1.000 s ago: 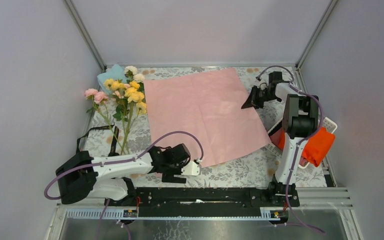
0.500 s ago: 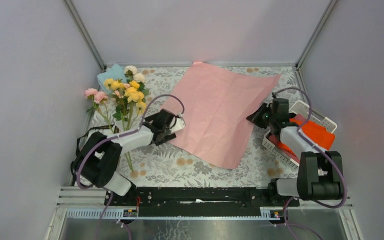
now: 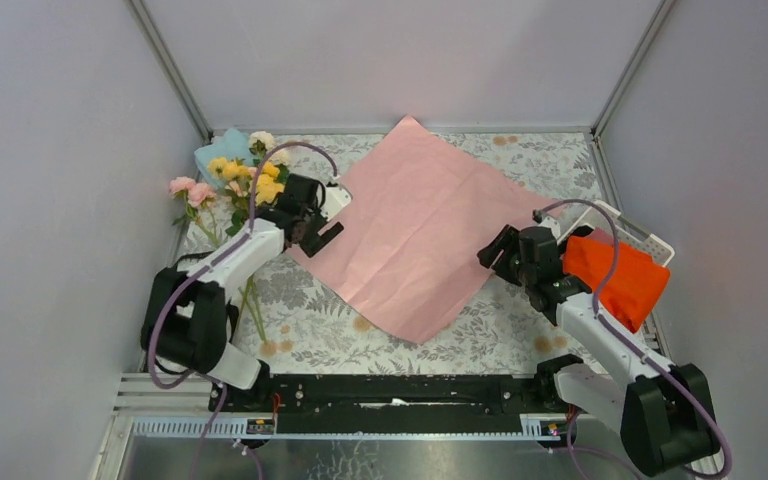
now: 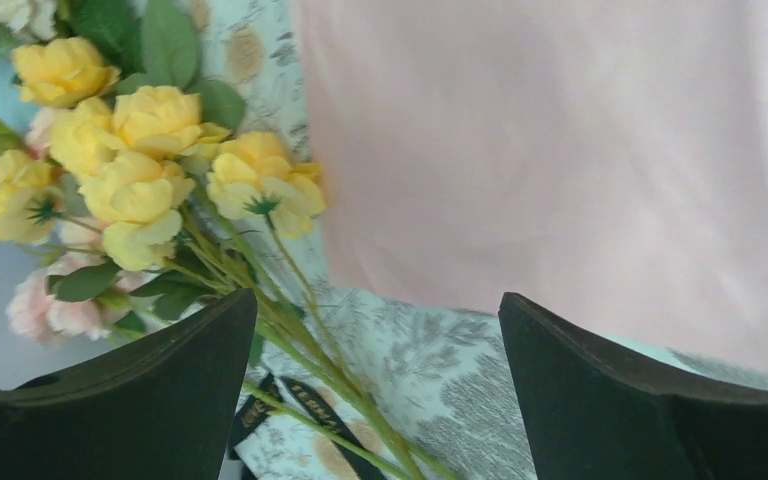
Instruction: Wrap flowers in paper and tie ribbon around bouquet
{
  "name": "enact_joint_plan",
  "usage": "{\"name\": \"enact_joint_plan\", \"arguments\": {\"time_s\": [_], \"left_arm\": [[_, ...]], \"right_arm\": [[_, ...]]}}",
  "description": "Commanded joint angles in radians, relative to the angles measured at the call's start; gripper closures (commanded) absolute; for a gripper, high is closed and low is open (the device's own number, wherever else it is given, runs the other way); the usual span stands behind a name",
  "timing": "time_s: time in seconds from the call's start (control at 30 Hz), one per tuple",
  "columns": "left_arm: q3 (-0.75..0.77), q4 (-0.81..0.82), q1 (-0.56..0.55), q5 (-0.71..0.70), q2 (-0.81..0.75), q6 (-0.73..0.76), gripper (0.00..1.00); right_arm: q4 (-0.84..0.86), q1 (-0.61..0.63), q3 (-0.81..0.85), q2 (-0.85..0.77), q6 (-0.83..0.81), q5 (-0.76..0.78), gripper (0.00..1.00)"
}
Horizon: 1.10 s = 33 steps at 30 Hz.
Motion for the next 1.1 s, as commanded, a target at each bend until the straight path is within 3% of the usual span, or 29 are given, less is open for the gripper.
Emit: {"name": "enact_joint_plan", "arguments": {"time_s": [0.0, 0.13, 0.23, 0.37, 0.43, 0.47, 0.57, 0.6, 0.77, 1.07], "left_arm": [[0.088, -0.217, 0.046, 0.288, -0.133, -0.134, 0.02], [0.149, -0.274, 0.151, 0.28, -0.171, -0.242, 0.02], [0.176, -0.256, 0.293, 0.222, -0.159, -0.338, 0.02], [0.174, -0.169, 0.508, 0.2, -0.095, -0.467, 0.08], [0.171, -0.121, 0.601, 0.155, -0.043, -0.507, 0.21], [0.169, -0.097, 0.633, 0.151, -0.015, -0.52, 0.32], [0.175, -0.047, 0.71, 0.159, 0.074, -0.568, 0.6], [0.188, -0.042, 0.733, 0.167, 0.106, -0.584, 0.64], [0.276, -0.037, 0.803, 0.191, 0.275, -0.65, 0.65], [0.341, -0.045, 0.805, 0.248, 0.441, -0.677, 0.59]], "right_arm": [[-0.136, 0.004, 0.098, -0.124, -0.139, 0.234, 0.32], [-0.209, 0.004, 0.207, -0.156, -0.271, 0.346, 0.26], [-0.232, 0.004, 0.277, -0.145, -0.37, 0.391, 0.24], [-0.275, 0.004, 0.381, -0.057, -0.454, 0.26, 0.28], [-0.286, 0.007, 0.419, -0.006, -0.45, 0.176, 0.3], [-0.283, 0.01, 0.429, 0.013, -0.442, 0.144, 0.31], [-0.259, 0.042, 0.434, 0.039, -0.414, 0.124, 0.34], [-0.244, 0.056, 0.432, 0.041, -0.408, 0.127, 0.35], [-0.253, 0.104, 0.44, 0.068, -0.416, 0.152, 0.35], [-0.258, 0.125, 0.436, 0.066, -0.414, 0.161, 0.36]]}}
